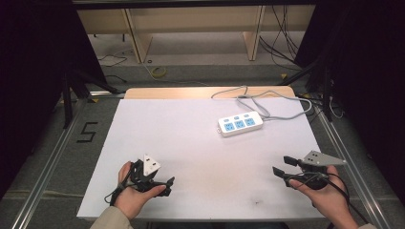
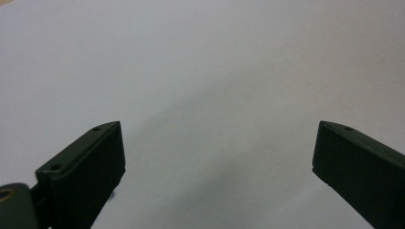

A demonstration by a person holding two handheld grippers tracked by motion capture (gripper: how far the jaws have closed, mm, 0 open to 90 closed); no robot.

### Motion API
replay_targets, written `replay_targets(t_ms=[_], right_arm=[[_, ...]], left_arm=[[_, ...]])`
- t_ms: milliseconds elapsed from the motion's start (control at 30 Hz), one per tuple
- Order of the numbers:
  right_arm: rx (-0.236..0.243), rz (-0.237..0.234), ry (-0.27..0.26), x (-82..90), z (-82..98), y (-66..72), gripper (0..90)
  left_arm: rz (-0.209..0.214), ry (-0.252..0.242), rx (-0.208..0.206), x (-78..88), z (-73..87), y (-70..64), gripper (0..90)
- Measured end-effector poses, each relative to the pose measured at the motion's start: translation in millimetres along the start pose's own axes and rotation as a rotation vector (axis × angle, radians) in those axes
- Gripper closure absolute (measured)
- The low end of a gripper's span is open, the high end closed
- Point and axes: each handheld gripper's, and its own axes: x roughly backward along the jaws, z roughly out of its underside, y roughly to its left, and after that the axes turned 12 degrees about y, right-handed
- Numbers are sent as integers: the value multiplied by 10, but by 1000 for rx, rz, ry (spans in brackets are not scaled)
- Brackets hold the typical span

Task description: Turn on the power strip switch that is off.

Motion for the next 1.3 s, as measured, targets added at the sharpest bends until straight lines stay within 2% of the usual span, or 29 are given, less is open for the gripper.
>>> replay_targets(t_ms=[100, 367, 733, 1300], right_arm=[[9, 7, 6, -6, -5, 0, 387], [27, 19, 6, -33, -51, 7, 408], [21, 39, -6, -107, -171, -50, 416], [11, 57, -29, -261, -434, -138, 493]], left_arm=[[-10, 2, 4, -4, 0, 5, 34], [-5, 4, 0, -8, -2, -6, 34], [0, 5, 4, -21, -9, -1, 39], [2, 5, 4, -35, -8, -11, 49]])
